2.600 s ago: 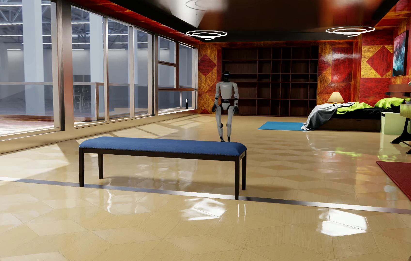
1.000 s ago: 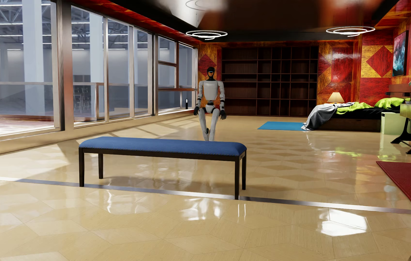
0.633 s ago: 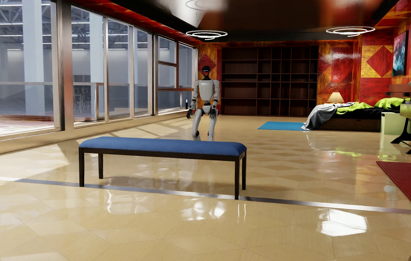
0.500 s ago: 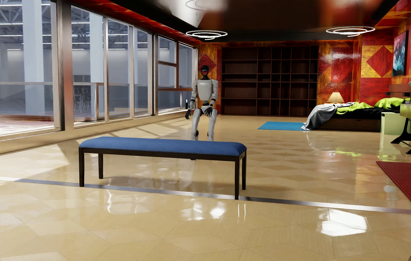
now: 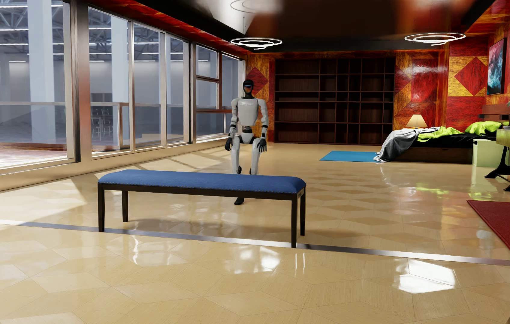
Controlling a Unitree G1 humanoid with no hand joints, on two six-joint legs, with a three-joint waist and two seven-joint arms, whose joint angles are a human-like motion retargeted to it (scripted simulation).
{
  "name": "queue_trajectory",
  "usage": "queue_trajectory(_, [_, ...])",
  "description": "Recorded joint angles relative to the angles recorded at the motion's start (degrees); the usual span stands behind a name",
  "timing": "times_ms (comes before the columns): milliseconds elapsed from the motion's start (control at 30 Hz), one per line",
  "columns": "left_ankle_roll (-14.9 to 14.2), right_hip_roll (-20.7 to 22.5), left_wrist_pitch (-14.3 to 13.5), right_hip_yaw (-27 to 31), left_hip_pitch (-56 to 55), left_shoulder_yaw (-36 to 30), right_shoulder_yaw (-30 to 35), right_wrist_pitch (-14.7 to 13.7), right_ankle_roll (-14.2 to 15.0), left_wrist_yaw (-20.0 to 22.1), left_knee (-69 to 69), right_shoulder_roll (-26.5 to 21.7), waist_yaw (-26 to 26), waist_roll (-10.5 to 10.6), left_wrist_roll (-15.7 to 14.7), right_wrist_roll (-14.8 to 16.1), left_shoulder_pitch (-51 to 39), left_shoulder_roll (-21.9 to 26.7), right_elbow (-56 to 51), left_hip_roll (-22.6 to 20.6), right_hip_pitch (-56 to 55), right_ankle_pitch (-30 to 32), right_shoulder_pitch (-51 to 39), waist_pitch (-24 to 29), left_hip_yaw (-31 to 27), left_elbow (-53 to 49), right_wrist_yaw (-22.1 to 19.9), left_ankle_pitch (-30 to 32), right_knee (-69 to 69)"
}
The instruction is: Approach the bench
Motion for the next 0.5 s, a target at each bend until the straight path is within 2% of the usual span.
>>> queue_trajectory(33, [0.1,1.1,0.7,-0.1,-4.5,3.4,1.1,-0.9,0.1,1.7,1.3,-0.5,0.6,0.6,-2.9,-1.1,1.6,1.6,1.0,3.2,2.1,-1.7,-2.0,0.3,-0.3,-2.3,-0.2,-3.5,0.3])
queue_trajectory(100, [7.2,3.3,4.9,1.0,-11.1,11.7,2.4,-1.5,0.2,7.8,-4.6,-0.8,2.4,1.5,-9.2,-2.4,4.4,1.0,2.3,9.2,6.3,-4.3,-5.3,0.7,2.8,-5.2,-0.5,-13.4,0.4])
queue_trajectory(133, [9.2,4.2,6.8,1.9,-13.2,15.7,2.8,-1.5,0.5,10.9,-11.4,-1.0,3.4,1.8,-12.0,-2.5,5.5,0.0,2.3,11.5,8.4,-5.1,-6.9,0.7,4.9,-6.5,-0.6,-15.8,-0.1])
queue_trajectory(167, [11.4,4.9,8.2,3.0,-14.4,18.5,3.3,-1.5,0.6,13.3,-19.9,-1.4,4.4,2.0,-13.9,-2.5,6.2,-1.1,2.1,12.6,10.5,-5.5,-8.4,0.7,6.8,-7.4,-0.8,-15.9,-1.2])
queue_trajectory(200, [11.9,5.3,8.9,3.9,-15.1,19.7,3.8,-1.7,0.9,14.3,-29.6,-1.8,5.3,2.0,-14.7,-2.4,6.6,-2.1,1.6,12.8,12.5,-5.8,-9.6,0.5,8.1,-7.8,-1.0,-13.4,-2.4])
queue_trajectory(267, [12.5,5.8,8.3,5.8,-15.1,18.5,4.7,-2.7,1.5,12.8,-48.6,-2.5,6.6,1.8,-13.3,-1.4,7.0,-3.2,0.1,11.0,16.5,-6.0,-11.1,0.3,7.9,-7.5,-1.2,-7.0,-5.5])
queue_trajectory(300, [10.3,6.1,7.7,6.8,-14.5,17.6,5.3,-3.1,1.9,12.0,-56.3,-2.7,7.1,1.7,-11.9,-0.9,7.4,-3.6,-0.6,10.6,18.5,-6.3,-11.6,0.2,8.0,-7.3,-1.3,-7.5,-6.6])
queue_trajectory(333, [9.1,6.2,7.4,7.9,-14.5,17.1,6.0,-3.4,2.2,11.9,-59.4,-2.8,7.4,1.6,-10.6,-0.5,7.9,-4.2,-1.1,9.9,20.4,-6.8,-11.8,0.2,6.8,-7.2,-1.4,-7.9,-7.1])
queue_trajectory(367, [10.7,6.1,7.7,9.1,-14.1,17.1,6.6,-3.3,2.4,12.6,-59.2,-3.0,7.8,1.4,-9.5,-0.3,8.6,-5.3,-1.4,9.0,22.2,-6.9,-11.8,0.2,5.3,-7.0,-1.4,-4.4,-7.4])
queue_trajectory(400, [12.3,5.7,8.6,10.4,-13.5,17.6,7.0,-3.1,2.5,13.5,-57.5,-3.1,8.1,1.1,-8.8,-0.1,9.3,-6.7,-1.6,8.6,23.9,-6.8,-11.5,0.1,5.0,-6.4,-1.5,0.0,-7.2])
queue_trajectory(433, [11.6,5.0,10.0,11.4,-12.1,18.1,6.8,-2.6,2.7,14.2,-56.2,-3.1,8.2,0.6,-8.1,0.2,9.7,-8.2,-1.4,8.5,25.4,-5.5,-10.8,0.0,5.7,-5.2,-1.8,2.7,-6.3])
queue_trajectory(500, [10.7,2.4,13.6,12.5,-9.2,18.5,5.5,-0.3,2.5,14.7,-55.6,-2.5,8.4,-1.1,-6.3,0.9,9.4,-10.8,0.2,7.7,26.1,0.1,-8.3,-0.7,8.0,-1.7,-2.1,1.6,-2.9])
